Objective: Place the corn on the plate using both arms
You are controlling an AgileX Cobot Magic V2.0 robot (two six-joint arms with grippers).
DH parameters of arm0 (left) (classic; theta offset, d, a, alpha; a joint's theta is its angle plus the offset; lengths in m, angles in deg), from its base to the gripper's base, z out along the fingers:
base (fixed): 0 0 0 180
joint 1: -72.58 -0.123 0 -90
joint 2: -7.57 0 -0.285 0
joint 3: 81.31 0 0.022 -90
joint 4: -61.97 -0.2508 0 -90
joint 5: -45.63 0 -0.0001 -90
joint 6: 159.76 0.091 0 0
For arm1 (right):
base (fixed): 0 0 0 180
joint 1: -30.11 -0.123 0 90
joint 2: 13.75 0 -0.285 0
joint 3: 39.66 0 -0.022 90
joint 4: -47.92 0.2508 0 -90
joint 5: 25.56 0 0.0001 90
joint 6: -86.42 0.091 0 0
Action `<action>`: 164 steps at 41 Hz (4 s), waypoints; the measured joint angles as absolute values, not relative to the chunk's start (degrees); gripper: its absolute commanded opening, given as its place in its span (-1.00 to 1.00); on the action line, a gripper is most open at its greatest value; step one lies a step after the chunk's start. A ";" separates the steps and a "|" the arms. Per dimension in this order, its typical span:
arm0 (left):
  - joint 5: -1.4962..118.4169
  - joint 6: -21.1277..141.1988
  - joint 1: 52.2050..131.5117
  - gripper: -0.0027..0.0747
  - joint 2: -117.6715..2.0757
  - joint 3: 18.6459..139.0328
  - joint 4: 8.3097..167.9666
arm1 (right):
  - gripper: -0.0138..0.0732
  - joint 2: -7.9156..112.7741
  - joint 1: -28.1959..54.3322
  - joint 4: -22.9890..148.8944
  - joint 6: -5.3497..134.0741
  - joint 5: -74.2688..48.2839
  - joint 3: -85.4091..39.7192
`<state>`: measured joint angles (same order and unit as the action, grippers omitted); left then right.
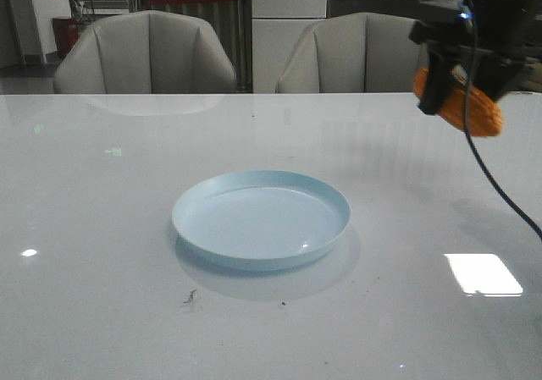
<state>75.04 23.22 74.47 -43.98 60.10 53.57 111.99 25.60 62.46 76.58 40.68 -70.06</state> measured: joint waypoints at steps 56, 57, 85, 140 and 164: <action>75.04 23.22 74.47 -0.08 -43.98 60.10 57.49 | 0.70 124.80 3.87 68.15 70.89 42.78 -75.77; 75.04 23.22 74.47 -0.08 -43.98 60.10 57.49 | 0.70 124.84 3.87 68.05 70.89 42.78 -75.89; 75.04 23.22 74.47 -0.08 -43.98 60.10 57.49 | 0.70 106.51 14.66 68.87 70.08 46.12 -88.17; 75.04 23.22 74.47 -0.08 -43.98 60.10 57.49 | 0.70 28.46 36.84 64.61 69.35 15.77 1.63; 75.14 23.22 74.47 -0.08 -43.98 60.10 57.49 | 0.70 28.46 31.30 65.76 69.35 11.96 1.63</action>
